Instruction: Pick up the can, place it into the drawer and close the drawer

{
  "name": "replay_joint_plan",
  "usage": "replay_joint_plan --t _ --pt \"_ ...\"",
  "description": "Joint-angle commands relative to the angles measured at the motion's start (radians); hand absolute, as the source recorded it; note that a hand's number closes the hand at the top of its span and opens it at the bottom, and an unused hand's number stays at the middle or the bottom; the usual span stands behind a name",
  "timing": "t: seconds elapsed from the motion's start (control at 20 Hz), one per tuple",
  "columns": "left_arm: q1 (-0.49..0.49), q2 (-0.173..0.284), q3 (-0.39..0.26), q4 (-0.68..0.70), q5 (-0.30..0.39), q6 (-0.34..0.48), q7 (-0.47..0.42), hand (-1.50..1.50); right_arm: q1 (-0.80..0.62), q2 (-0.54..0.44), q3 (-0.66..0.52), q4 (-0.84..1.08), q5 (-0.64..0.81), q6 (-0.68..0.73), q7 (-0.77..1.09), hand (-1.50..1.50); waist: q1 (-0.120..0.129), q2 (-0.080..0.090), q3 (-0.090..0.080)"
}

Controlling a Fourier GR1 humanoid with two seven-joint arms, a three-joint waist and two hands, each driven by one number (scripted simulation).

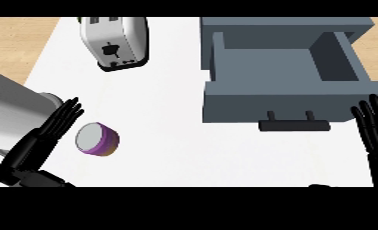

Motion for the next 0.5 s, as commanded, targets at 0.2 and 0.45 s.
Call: replay_joint_plan --t 0.2,0.45 --pt "-0.038 0.009 -0.02 0.187 -0.122 0.034 -0.182 -1.5 0.003 0.011 -0.029 0.025 -0.008 0.02 -0.043 -1.5 0.0 0.0 0.0" --pt "-0.083 0.02 -0.036 0.353 -0.183 0.059 -0.297 -1.5 0.008 0.056 0.035 0.053 0.082 -0.001 -0.084 -1.5 -0.001 0.001 0.0"
